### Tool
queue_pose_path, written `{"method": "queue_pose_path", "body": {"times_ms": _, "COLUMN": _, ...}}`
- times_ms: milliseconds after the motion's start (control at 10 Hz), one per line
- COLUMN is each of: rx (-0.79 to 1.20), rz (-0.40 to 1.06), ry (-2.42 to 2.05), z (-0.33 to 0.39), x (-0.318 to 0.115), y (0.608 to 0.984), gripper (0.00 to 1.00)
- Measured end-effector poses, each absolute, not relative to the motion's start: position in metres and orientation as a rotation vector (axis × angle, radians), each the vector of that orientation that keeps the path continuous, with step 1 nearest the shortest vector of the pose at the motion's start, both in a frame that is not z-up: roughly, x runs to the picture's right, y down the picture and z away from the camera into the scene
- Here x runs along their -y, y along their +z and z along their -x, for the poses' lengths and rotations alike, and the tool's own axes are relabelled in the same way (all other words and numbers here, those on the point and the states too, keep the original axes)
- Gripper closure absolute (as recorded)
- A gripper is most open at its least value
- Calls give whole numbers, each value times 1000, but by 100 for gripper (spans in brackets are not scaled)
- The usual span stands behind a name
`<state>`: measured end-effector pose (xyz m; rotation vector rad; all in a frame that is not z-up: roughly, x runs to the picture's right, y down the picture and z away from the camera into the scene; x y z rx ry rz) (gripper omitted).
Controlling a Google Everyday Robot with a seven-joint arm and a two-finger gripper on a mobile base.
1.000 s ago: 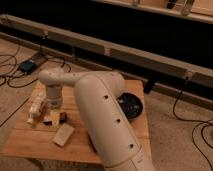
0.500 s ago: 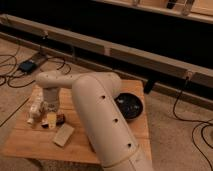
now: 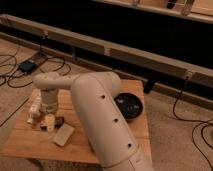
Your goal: Push the eraser across the table
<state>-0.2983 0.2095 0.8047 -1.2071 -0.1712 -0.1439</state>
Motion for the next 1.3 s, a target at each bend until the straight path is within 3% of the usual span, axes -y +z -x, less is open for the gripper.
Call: {"method": "queue_pose_path", "body": {"times_ms": 1300, "rx": 181, "rz": 1204, "ry": -98, "z": 298, "x": -281, "y": 736, "gripper": 20}}
